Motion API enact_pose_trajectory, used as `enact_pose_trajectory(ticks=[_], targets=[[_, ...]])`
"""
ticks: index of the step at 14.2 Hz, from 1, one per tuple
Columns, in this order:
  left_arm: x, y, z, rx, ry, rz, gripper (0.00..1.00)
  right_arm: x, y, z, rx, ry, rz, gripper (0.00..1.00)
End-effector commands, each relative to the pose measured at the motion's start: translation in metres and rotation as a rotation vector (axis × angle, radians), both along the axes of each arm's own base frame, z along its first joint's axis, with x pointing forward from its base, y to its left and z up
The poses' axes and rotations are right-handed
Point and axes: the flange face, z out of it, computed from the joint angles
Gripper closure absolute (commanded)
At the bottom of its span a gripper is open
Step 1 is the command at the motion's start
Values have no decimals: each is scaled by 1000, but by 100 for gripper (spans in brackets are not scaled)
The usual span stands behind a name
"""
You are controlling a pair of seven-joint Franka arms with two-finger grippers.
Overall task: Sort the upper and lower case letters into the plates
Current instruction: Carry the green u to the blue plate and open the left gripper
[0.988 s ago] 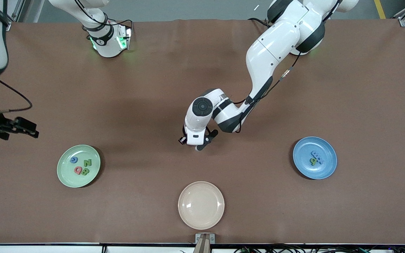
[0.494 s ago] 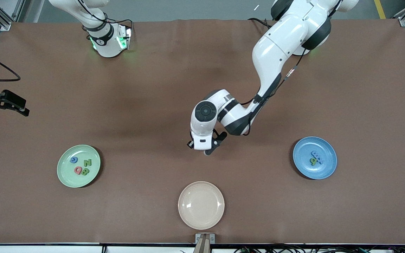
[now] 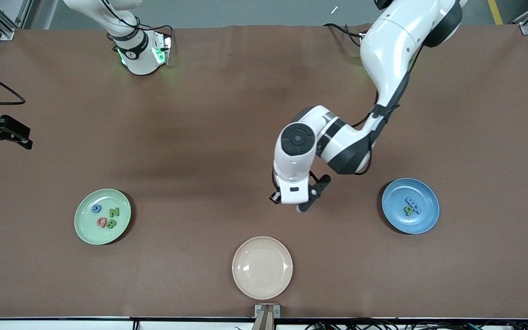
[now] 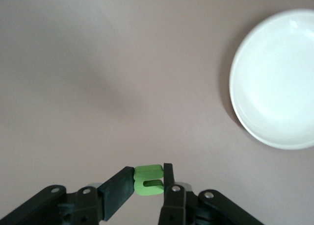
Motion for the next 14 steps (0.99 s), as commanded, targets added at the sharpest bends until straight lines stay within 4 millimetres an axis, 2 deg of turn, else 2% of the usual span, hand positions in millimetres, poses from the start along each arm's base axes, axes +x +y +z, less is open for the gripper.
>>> enact_pose_trajectory(ticks=[1, 2, 3, 4, 7, 9, 10, 11, 13, 14], targets=[[22, 72, 8, 75, 60, -95, 98, -22, 2, 18, -5, -17, -15, 0], [30, 95, 9, 92, 82, -139, 98, -30, -1, 26, -2, -30, -20, 0], [44, 133, 2, 122, 115, -182, 98, -36, -2, 32, -1, -35, -20, 0], [52, 163, -6, 142, 136, -220, 98, -40, -2, 34, 0, -37, -20, 0], [68, 252, -46, 166, 199, -339, 98, -43, 9, 35, 13, -34, -2, 0], [67, 279, -70, 161, 213, -387, 96, -43, 4, 37, 29, -45, -14, 0], [69, 305, -80, 164, 218, -376, 93, -44, 2, 38, 38, -47, -18, 0], [68, 322, -87, 156, 225, -389, 88, -44, -1, 38, 37, -49, -24, 0], [69, 351, -95, 148, 244, -403, 51, -44, -3, 37, 35, -48, -30, 0], [72, 369, -94, 153, 246, -411, 21, -43, -1, 38, 33, -49, -27, 0]])
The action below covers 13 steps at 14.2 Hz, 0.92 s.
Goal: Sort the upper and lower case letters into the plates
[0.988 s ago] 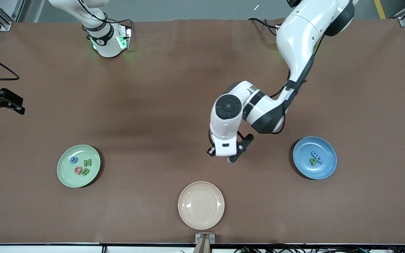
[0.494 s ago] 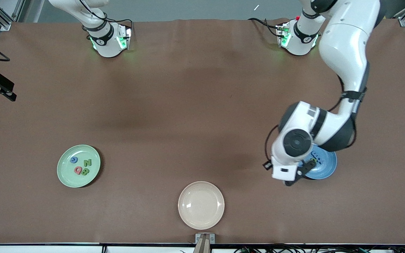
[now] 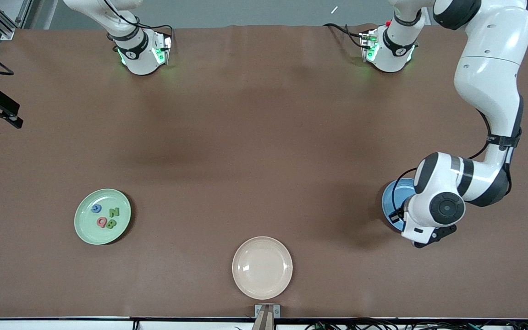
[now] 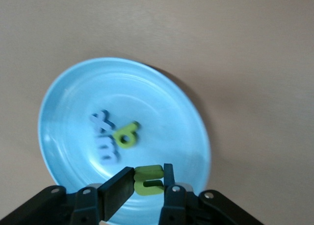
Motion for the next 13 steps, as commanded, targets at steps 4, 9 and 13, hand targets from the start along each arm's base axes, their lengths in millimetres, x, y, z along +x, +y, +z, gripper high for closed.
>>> enact_pose_trajectory(ticks=[4, 9, 13], targets=[[-6, 23, 88, 20, -4, -163, 0, -7, 0, -1, 15, -10, -16, 0], [-24, 10, 245, 12, -205, -205, 0, -6, 0, 0, 53, -10, -25, 0], [-64, 4, 325, -28, -189, -177, 0, -8, 11, 0, 73, 1, -182, 0]])
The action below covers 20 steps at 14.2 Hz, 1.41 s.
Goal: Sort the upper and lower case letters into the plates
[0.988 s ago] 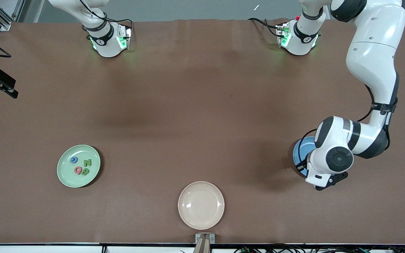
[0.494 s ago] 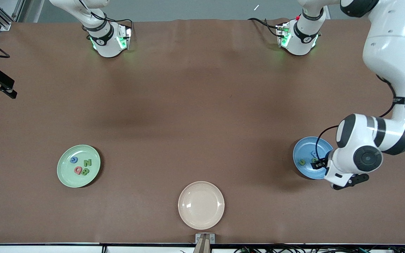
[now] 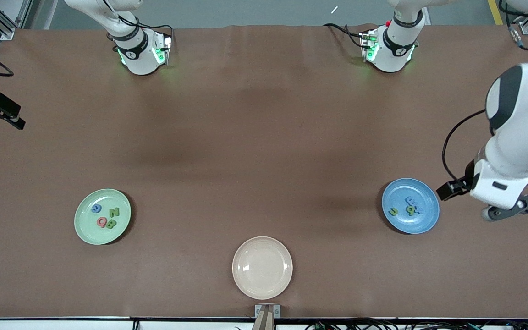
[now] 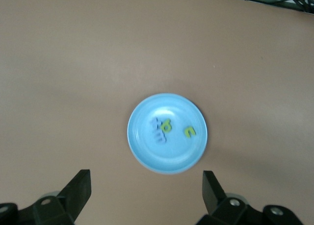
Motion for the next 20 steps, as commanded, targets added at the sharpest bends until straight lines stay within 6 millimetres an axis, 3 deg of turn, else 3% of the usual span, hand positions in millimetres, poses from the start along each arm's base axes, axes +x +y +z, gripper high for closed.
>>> enact_pose_trajectory(ticks=[1, 4, 6, 12, 17, 20], targets=[[-30, -3, 42, -25, 18, -20, 0, -8, 10, 2, 19, 3, -60, 0], [-64, -7, 77, -65, 84, -67, 0, -7, 8, 1, 10, 3, -53, 0], [-74, 3, 95, -82, 66, -113, 0, -6, 4, -1, 11, 12, -62, 0], [-113, 41, 92, -122, 113, -167, 0, -6, 11, 3, 3, 3, -47, 0], [-132, 27, 89, -122, 110, -221, 0, -3, 12, 11, 2, -17, -42, 0], [-133, 16, 94, -120, 90, -245, 0, -2, 6, 15, 2, -29, -53, 0]])
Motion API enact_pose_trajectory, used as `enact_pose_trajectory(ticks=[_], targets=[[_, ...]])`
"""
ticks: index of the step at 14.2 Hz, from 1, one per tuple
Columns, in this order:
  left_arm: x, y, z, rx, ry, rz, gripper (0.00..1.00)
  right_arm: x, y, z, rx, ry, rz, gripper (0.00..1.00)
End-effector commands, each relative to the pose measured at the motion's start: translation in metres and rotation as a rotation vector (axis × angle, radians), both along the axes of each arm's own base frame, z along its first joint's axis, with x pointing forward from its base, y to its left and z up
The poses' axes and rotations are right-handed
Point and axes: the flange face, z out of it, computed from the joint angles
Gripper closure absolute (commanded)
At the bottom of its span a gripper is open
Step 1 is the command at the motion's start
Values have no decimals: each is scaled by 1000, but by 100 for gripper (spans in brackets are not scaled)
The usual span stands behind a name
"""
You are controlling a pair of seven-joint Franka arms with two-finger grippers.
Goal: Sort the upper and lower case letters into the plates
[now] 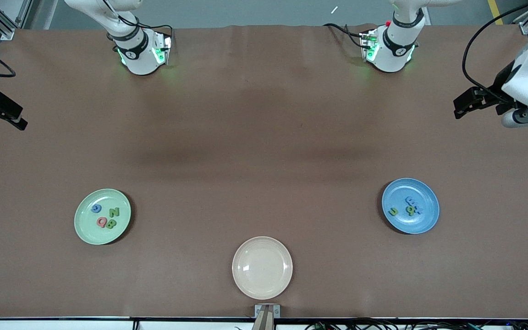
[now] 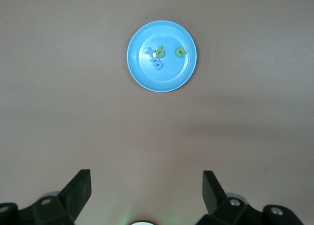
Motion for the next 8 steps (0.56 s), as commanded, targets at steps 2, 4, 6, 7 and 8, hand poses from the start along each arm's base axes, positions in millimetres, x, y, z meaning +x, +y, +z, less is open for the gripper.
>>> enact_pose_trajectory(ticks=[2, 4, 6, 7, 8], targets=[[-8, -9, 18, -16, -49, -29, 0, -1, -2, 5, -3, -11, -14, 0], [-1, -6, 25, -20, -64, -35, 0, 1, -2, 1, -2, -6, -14, 0], [1, -8, 30, -19, -76, -34, 0, 2, -3, 4, -4, -12, -15, 0], [1, -9, 31, -22, -77, -23, 0, 2, -4, 5, -4, -13, -17, 0], [1, -10, 30, -22, -75, -25, 0, 2, -4, 6, -4, -14, -17, 0]])
